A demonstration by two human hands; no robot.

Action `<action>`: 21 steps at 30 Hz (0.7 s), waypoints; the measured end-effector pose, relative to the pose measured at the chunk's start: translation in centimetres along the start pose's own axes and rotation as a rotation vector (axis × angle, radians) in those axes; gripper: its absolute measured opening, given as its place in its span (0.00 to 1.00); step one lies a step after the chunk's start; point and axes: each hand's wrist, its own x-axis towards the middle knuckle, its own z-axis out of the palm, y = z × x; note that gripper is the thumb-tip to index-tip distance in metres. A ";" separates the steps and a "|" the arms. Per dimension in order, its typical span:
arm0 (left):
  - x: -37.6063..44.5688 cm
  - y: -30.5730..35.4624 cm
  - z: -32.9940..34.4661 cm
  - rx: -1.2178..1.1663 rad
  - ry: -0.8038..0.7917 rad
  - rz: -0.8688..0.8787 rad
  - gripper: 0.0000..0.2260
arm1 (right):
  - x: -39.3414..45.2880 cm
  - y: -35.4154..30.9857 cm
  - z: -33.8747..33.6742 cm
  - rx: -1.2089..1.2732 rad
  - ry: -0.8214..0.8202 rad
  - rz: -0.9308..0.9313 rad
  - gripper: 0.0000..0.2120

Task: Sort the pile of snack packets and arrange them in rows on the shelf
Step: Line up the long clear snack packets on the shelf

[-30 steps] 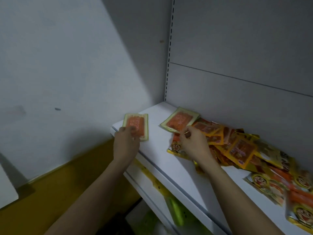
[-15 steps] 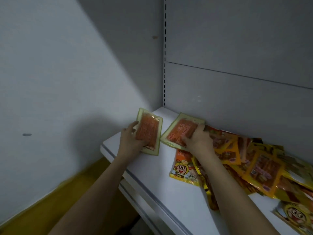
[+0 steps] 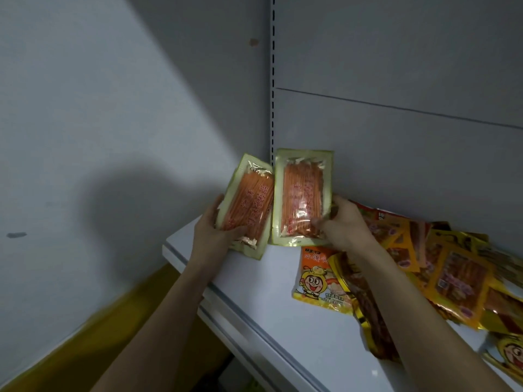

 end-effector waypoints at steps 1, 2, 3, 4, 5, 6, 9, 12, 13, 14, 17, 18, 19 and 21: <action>0.0 -0.1 -0.1 -0.008 -0.014 0.005 0.35 | -0.1 -0.1 -0.1 0.034 -0.025 0.001 0.14; 0.0 -0.1 -0.1 -0.011 -0.024 0.012 0.30 | -0.1 -0.1 -0.3 0.068 -0.049 0.007 0.12; 0.0 -0.2 -0.1 -0.014 -0.029 0.024 0.26 | -0.1 0.0 -0.4 0.107 -0.065 0.021 0.11; -0.1 -0.2 -0.1 -0.027 -0.031 0.037 0.22 | -0.1 0.0 -0.5 0.150 -0.079 0.037 0.10; -0.2 -0.2 0.0 -0.041 -0.031 0.054 0.19 | 0.0 0.1 -0.5 0.179 -0.092 0.053 0.10; -0.2 -0.2 0.0 -0.049 -0.031 0.068 0.17 | 0.0 0.1 -0.6 0.193 -0.107 0.064 0.11; -0.2 0.1 0.1 -0.062 -0.033 0.064 0.13 | -0.2 -0.3 -0.8 0.203 -0.139 0.072 0.10; -0.3 0.4 -0.1 -0.110 -0.045 0.000 0.14 | -0.9 -0.8 -1.1 0.186 -0.115 0.053 0.08; -0.4 0.4 -0.2 -0.110 -0.054 -0.021 0.14 | -1.4 -1.0 -1.2 0.178 -0.100 0.042 0.08; -0.6 0.5 -0.4 -0.118 -0.068 -0.036 0.15 | -1.7 -0.9 -1.4 0.171 -0.081 0.030 0.08; -1.1 1.0 -0.7 -0.133 -0.121 -0.057 0.13 | -3.2 -0.5 -1.8 0.187 -0.034 0.010 0.07; -1.2 1.1 -0.8 -0.132 -0.142 -0.046 0.13 | -3.8 -0.3 -1.9 0.187 -0.027 -0.007 0.07; -1.4 1.3 -0.7 -0.111 -0.164 -0.028 0.14 | -4.4 -0.2 -1.8 0.186 -0.022 -0.025 0.08; -1.9 1.6 -0.2 -0.116 -0.199 -0.011 0.16 | -5.4 0.1 -1.5 0.190 -0.025 -0.058 0.09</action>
